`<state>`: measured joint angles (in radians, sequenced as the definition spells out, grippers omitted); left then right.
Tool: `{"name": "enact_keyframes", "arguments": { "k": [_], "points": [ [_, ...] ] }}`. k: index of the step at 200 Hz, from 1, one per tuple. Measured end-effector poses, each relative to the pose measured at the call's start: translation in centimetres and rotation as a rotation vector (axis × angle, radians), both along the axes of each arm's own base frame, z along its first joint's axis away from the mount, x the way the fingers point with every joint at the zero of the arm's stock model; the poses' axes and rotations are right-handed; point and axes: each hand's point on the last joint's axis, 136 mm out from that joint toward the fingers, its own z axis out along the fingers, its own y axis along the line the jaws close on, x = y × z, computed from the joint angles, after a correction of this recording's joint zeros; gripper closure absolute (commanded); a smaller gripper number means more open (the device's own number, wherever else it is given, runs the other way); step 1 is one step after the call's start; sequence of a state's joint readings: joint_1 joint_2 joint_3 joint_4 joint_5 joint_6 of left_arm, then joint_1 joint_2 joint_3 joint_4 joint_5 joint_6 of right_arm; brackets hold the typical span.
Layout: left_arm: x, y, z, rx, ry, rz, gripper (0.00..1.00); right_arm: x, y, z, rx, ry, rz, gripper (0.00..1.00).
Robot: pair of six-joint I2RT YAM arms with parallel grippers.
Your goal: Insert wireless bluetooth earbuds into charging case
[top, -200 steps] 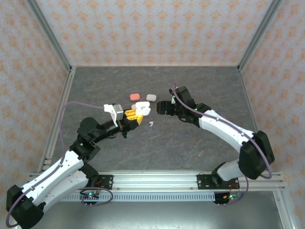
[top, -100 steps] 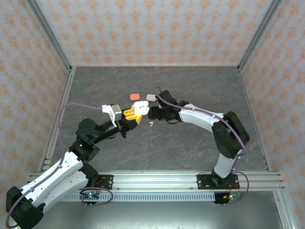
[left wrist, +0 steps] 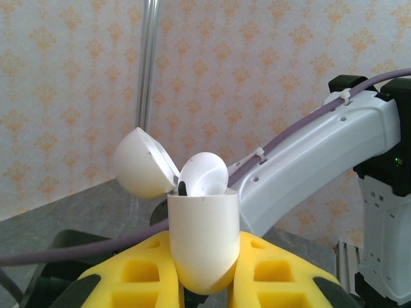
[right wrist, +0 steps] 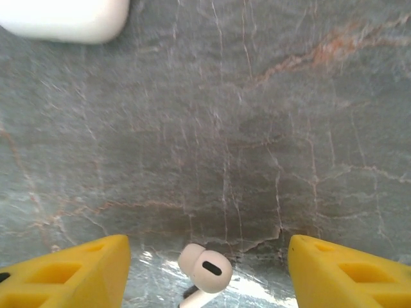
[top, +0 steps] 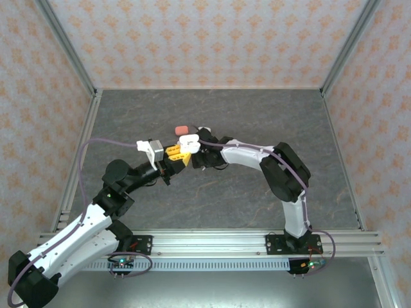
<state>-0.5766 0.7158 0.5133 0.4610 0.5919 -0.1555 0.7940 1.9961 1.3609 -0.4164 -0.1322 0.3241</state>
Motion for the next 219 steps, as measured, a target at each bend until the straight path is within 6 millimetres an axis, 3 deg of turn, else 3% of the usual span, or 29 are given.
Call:
{"name": "enact_keyframes", "arguments": {
  "k": [66, 176, 219],
  "points": [
    [0.1, 0.1, 0.0, -0.001, 0.001, 0.007, 1.00, -1.1, -1.0, -1.0, -0.101, 0.003, 0.031, 0.37],
    [0.4, 0.2, -0.1, 0.000, 0.007, 0.024, 1.00, -1.8, -2.7, -1.2, -0.158, -0.010, 0.038, 0.61],
    [0.4, 0.2, -0.1, 0.000, 0.007, 0.024, 1.00, -2.5, -3.6, -0.8, -0.184, 0.009, 0.039, 0.61]
  ]
}}
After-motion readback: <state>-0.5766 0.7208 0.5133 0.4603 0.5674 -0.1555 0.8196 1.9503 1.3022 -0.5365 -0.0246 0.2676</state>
